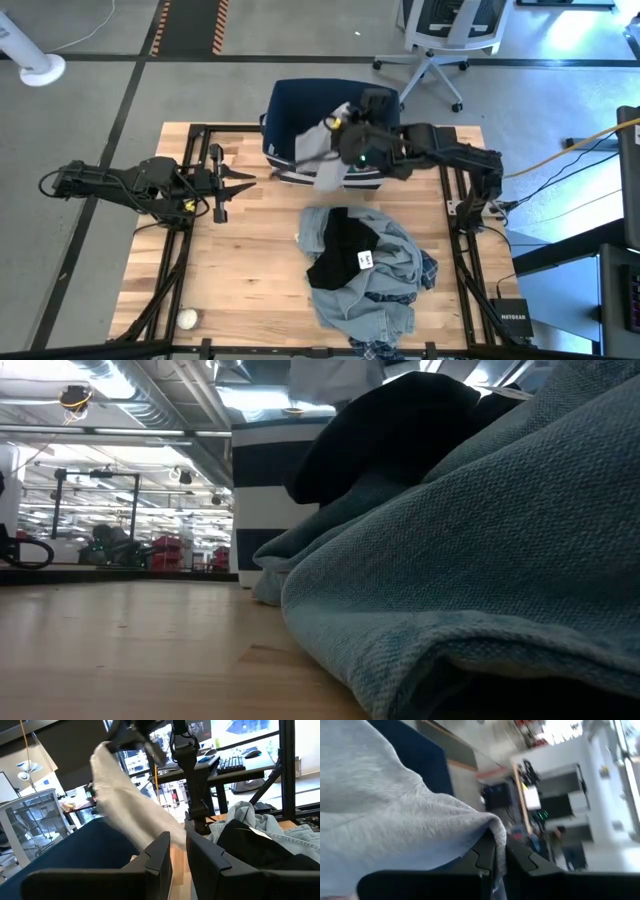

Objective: Sort clothes
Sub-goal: Put the gray shorts into the blue bin, then put the black shorts into the blue bin

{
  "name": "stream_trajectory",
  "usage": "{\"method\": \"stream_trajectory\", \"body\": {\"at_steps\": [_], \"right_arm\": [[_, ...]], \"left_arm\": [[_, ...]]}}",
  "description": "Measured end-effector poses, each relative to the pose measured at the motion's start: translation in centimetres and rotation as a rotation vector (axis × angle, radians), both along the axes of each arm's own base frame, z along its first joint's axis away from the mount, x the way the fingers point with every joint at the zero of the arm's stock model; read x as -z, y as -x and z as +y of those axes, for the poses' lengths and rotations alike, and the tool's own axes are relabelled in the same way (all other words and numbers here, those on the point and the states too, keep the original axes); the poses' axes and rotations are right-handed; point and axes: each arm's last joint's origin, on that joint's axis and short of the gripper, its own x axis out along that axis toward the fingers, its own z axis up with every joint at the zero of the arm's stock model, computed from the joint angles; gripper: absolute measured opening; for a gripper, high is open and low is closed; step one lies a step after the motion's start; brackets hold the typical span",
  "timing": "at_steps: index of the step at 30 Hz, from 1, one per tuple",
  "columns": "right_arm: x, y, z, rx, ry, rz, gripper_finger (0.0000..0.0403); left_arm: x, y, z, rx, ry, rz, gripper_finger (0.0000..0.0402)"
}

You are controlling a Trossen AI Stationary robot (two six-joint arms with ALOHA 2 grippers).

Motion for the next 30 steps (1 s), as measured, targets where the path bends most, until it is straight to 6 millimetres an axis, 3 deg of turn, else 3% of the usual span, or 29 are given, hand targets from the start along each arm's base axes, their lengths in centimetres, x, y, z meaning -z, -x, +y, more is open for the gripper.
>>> {"method": "stream_trajectory", "body": {"at_steps": [8,13,17,23,30], "right_arm": [[0.0,0.3,-3.8,0.12,-0.013,-0.026,0.0042],[0.3,0.4,-4.9,0.086,-0.129,-0.074,0.0106],[0.6,0.4,-4.6,0.03,-0.197,-0.056,0.0168],[1.2,0.5,-2.1,-0.06,-0.236,0.033,0.0226],[1.5,0.2,4.1,-0.31,-0.396,0.028,0.0236]], "left_arm": [[0.0,0.0,0.0,0.0,0.0,0.0,0.0059],[0.0,0.0,0.0,0.0,0.0,0.0,0.0059],[0.0,0.0,0.0,0.0,0.0,0.001,0.0059],[0.1,0.0,0.0,0.0,-0.001,0.007,0.0059],[0.1,0.0,0.0,0.0,-0.001,0.006,0.0059]]}}
